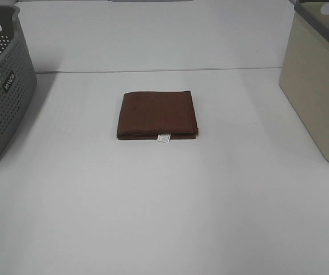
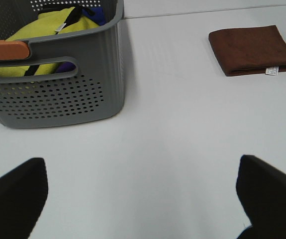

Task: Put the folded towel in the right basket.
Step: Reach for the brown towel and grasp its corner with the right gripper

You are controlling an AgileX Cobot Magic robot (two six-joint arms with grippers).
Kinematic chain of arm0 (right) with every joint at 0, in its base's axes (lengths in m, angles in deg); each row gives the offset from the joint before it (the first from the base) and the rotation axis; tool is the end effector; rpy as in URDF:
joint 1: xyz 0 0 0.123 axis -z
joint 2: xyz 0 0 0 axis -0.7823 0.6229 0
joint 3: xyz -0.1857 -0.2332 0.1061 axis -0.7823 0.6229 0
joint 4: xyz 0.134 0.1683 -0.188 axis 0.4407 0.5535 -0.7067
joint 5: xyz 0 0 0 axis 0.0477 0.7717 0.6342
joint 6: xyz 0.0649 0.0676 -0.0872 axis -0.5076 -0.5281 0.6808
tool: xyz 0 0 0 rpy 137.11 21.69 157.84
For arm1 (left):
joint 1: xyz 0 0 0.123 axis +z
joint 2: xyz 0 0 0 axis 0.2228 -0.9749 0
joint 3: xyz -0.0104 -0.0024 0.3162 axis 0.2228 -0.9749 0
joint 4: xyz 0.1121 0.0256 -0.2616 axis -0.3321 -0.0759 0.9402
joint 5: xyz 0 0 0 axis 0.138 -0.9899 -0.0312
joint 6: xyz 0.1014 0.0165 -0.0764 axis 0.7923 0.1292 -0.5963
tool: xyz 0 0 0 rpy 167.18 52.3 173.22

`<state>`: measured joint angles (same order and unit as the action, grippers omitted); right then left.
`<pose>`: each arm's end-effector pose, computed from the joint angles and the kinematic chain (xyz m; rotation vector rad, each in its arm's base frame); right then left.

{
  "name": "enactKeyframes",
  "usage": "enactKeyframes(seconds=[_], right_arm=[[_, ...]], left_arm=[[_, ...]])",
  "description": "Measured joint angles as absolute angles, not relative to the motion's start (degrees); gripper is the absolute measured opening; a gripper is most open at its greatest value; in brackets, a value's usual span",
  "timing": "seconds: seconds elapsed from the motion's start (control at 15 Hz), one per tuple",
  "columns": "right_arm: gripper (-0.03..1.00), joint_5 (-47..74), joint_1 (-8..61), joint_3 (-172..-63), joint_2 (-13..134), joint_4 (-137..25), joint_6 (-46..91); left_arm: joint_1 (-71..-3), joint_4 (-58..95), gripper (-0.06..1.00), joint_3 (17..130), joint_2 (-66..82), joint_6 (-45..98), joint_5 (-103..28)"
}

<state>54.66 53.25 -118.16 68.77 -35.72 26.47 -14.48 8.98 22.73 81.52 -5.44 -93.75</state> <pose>0.3631 0.0349 0.3997 -0.3098 2.2510 0.3357 0.0256 -0.0080 0.2788 0.0678 2.0234 -0.0726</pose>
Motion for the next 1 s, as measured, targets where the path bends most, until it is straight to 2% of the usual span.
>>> enactKeyframes(seconds=[0.4,0.73,1.0], right_arm=[[0.65,58.9,41.5,-130.0,89.8,-38.3,24.7],[0.65,64.3,40.9,-135.7,105.6,-34.3,23.7],[0.67,65.8,40.9,-145.6,119.9,-30.3,20.1]], left_arm=[[-14.5,9.0,0.98,22.7,81.5,-5.4,-93.7],[-14.5,9.0,0.98,22.7,81.5,-5.4,-93.7],[-14.5,9.0,0.98,22.7,81.5,-5.4,-93.7]])
